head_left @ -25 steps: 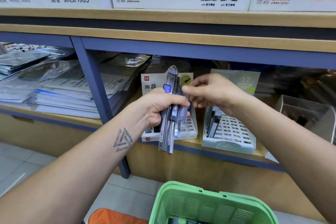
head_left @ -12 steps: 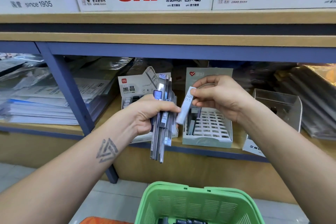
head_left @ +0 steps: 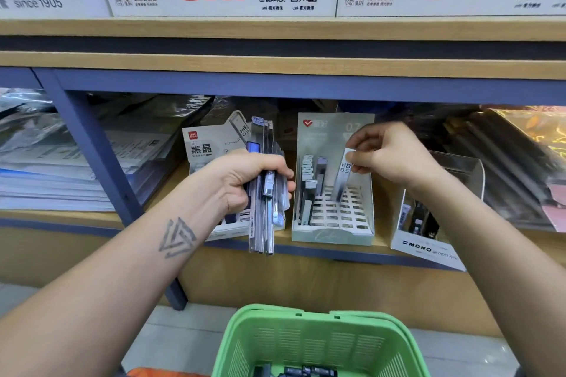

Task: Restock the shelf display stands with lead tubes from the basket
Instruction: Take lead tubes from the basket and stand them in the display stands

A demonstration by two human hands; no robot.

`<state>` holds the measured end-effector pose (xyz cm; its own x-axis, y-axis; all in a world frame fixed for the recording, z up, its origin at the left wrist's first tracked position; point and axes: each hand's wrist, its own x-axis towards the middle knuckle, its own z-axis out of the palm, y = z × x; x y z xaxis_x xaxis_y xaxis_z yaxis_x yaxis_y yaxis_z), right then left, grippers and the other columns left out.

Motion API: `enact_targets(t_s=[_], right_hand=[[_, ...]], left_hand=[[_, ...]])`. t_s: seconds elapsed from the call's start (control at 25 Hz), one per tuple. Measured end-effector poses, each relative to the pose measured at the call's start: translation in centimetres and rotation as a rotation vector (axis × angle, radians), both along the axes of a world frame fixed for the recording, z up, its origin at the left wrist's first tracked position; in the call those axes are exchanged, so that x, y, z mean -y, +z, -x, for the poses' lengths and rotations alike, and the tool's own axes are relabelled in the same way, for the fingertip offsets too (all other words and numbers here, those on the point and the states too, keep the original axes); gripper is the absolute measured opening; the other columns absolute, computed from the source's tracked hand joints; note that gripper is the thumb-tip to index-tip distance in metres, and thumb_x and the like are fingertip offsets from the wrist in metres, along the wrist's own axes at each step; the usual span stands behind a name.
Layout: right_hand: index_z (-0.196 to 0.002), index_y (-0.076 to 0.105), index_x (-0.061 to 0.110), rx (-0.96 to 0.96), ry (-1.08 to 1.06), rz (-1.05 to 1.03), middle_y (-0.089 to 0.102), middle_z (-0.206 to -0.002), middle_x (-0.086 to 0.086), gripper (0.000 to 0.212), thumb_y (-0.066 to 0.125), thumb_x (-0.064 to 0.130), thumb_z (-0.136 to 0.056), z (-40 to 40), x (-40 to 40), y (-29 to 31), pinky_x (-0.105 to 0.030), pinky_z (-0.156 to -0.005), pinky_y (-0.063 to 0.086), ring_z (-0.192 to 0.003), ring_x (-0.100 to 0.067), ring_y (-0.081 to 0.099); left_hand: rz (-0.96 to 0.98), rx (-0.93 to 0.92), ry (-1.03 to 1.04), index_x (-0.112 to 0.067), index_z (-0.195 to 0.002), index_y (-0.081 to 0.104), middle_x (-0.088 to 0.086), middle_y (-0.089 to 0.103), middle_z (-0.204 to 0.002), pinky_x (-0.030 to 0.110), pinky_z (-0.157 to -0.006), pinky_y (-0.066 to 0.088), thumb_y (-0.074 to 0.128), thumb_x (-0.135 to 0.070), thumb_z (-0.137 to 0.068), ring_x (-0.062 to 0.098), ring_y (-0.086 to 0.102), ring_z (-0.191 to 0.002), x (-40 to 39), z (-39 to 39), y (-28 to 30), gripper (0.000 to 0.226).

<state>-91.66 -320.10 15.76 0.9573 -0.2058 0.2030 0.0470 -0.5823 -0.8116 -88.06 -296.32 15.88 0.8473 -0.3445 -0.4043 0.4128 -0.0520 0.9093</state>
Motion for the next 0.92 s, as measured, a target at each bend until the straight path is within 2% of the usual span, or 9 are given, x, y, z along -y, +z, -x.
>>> enact_targets(t_s=[0.12, 0.32, 0.48, 0.56, 0.64, 0.72, 0.88, 0.92], right_hand=[[-0.087, 0.07, 0.015, 0.007, 0.01, 0.09, 0.074, -0.072, -0.007, 0.013, 0.077, 0.005, -0.085, -0.7, -0.1, -1.0, -0.046, -0.076, 0.063, -0.068, -0.023, 0.075], [-0.094, 0.071, 0.002, -0.041, 0.221, -0.076, 0.075, -0.078, -0.015, 0.01, 0.075, 0.001, -0.086, -0.3, -2.7, 0.6, -0.029, -0.066, 0.06, -0.069, -0.023, 0.073], [-0.095, 0.069, 0.002, 0.016, 0.245, -0.109, 0.075, -0.081, -0.017, 0.01, 0.075, 0.001, -0.087, -1.3, -6.2, 0.2, -0.033, -0.069, 0.062, -0.073, -0.024, 0.075], [-0.092, 0.069, 0.008, 0.055, 0.214, 0.045, 0.074, -0.081, -0.012, 0.007, 0.075, 0.006, -0.088, -2.6, -7.8, -0.6, -0.034, -0.071, 0.061, -0.074, -0.022, 0.074], [-0.089, 0.068, 0.015, 0.095, 0.181, 0.272, 0.071, -0.08, 0.0, 0.006, 0.074, 0.013, -0.088, -4.1, -8.9, -0.9, -0.025, -0.066, 0.055, -0.076, -0.015, 0.069], [-0.091, 0.069, 0.017, 0.082, 0.182, 0.422, 0.067, -0.084, 0.004, 0.005, 0.073, 0.015, -0.089, -5.8, -10.1, -1.0, -0.018, -0.061, 0.044, -0.08, -0.014, 0.064], [-0.09, 0.07, 0.017, 0.035, 0.207, 0.545, 0.07, -0.09, -0.002, 0.009, 0.077, 0.012, -0.086, -9.1, -12.0, -2.2, -0.034, -0.075, 0.056, -0.085, -0.021, 0.068], [-0.088, 0.069, 0.018, 0.034, 0.203, 0.567, 0.069, -0.091, -0.002, 0.01, 0.077, 0.013, -0.086, -9.6, -12.4, -2.6, -0.033, -0.074, 0.055, -0.086, -0.021, 0.068]], left_hand=[[-0.05, -0.013, -0.019, 0.004, -0.088, 0.065, 0.017, 0.07, -0.067, 0.033, -0.048, 0.058, 0.064, 0.005, -0.085, 0.021, 0.071, -0.055, 0.4, -0.2, 0.0, 0.003], [-0.043, 0.0, 0.022, 0.001, -0.084, 0.065, 0.016, 0.07, -0.071, 0.035, -0.055, 0.061, 0.065, 0.002, -0.083, 0.021, 0.071, -0.061, -1.3, -1.7, 0.9, 0.002], [-0.054, -0.011, 0.072, 0.0, -0.079, 0.065, 0.017, 0.069, -0.068, 0.033, -0.055, 0.06, 0.062, 0.002, -0.086, 0.022, 0.067, -0.055, -4.5, -2.1, 1.3, 0.007], [-0.058, -0.015, 0.103, 0.0, -0.079, 0.064, 0.017, 0.068, -0.064, 0.034, -0.052, 0.06, 0.061, 0.003, -0.086, 0.022, 0.067, -0.05, -6.0, -2.0, 1.1, 0.008], [-0.064, -0.011, 0.133, 0.001, -0.084, 0.064, 0.017, 0.069, -0.065, 0.036, -0.05, 0.06, 0.063, 0.004, -0.085, 0.022, 0.069, -0.052, -7.0, -2.2, 1.0, 0.004], [-0.063, -0.002, 0.162, 0.002, -0.088, 0.064, 0.018, 0.069, -0.065, 0.036, -0.047, 0.058, 0.063, 0.005, -0.085, 0.023, 0.07, -0.053, -8.0, -2.3, 0.8, 0.004], [-0.057, 0.0, 0.162, 0.003, -0.086, 0.063, 0.018, 0.068, -0.065, 0.034, -0.046, 0.058, 0.062, 0.005, -0.087, 0.022, 0.07, -0.052, -8.9, -2.6, 0.9, 0.003], [-0.054, -0.002, 0.155, 0.002, -0.086, 0.063, 0.018, 0.068, -0.065, 0.034, -0.046, 0.057, 0.062, 0.005, -0.087, 0.022, 0.071, -0.053, -8.9, -2.6, 1.0, 0.003]])
